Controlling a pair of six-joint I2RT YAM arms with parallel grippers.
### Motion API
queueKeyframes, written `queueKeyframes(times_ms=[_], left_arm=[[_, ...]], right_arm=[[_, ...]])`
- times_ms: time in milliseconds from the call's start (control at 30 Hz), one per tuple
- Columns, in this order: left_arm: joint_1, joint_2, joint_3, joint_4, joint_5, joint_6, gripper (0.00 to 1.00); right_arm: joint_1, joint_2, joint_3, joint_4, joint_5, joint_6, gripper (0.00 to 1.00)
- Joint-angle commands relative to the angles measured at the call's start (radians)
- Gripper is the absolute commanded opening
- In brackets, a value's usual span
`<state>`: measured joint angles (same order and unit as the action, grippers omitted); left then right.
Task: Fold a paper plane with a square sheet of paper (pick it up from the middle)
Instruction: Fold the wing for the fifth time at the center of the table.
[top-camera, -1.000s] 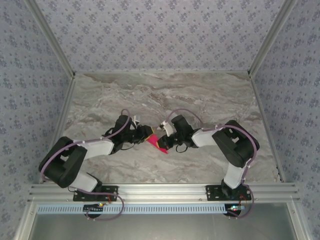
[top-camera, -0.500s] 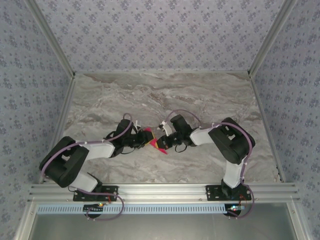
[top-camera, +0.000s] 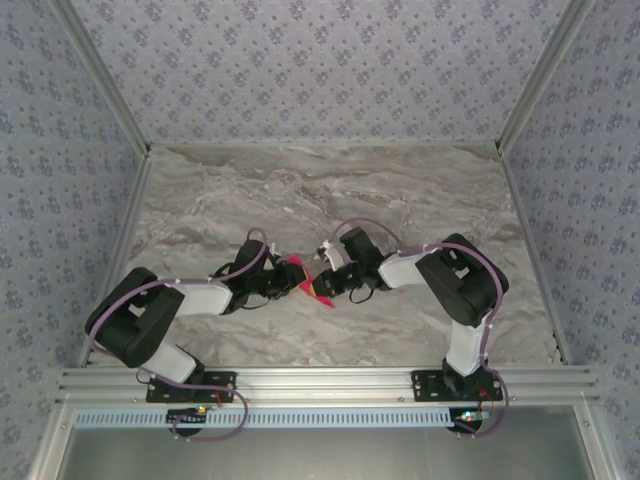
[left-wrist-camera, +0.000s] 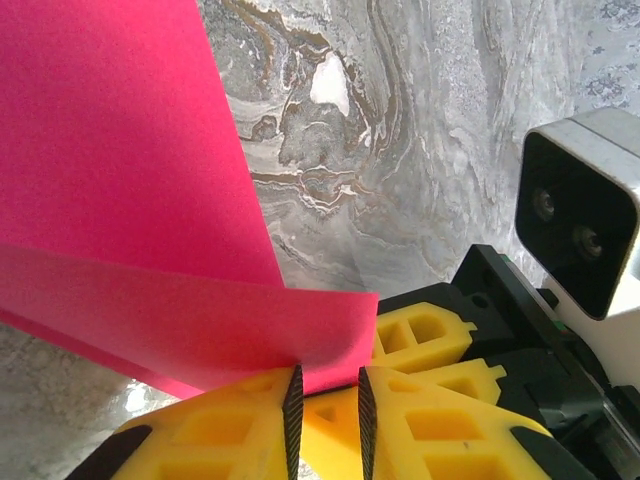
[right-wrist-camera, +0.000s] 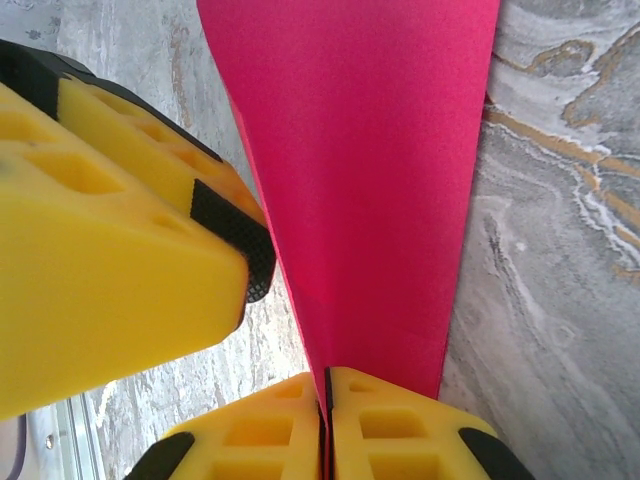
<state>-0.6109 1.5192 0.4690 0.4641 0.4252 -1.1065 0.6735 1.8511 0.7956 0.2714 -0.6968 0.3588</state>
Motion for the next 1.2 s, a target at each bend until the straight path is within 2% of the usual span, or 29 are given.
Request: queueKeyframes(times_ms=[0,367,933,1167], left_arm=[[-0.004,0.014,0.045,-0.014,-0.02,0.031,0.23],[-0.005,0.036,0.059,-0.021,-0.018,0.037,0.22],[-0.003,0.043,0.056,-0.03,-0.031,0.031,0.21],[-0.002,0.045,0.056,-0.043,-0.038,0.031,0.21]], right_arm=[[-0.005,-0.026,0.014,-0.049,-0.004,-0.001,0.12],[-0.016,-0.074,0.016,-0.091,-0.021,0.012,0.21],[-0.014,-0.086,0.001,-0.198,-0.021,-0.09,0.26],[-0.015,-0.084,0.0,-0.218,-0.025,-0.124,0.24]])
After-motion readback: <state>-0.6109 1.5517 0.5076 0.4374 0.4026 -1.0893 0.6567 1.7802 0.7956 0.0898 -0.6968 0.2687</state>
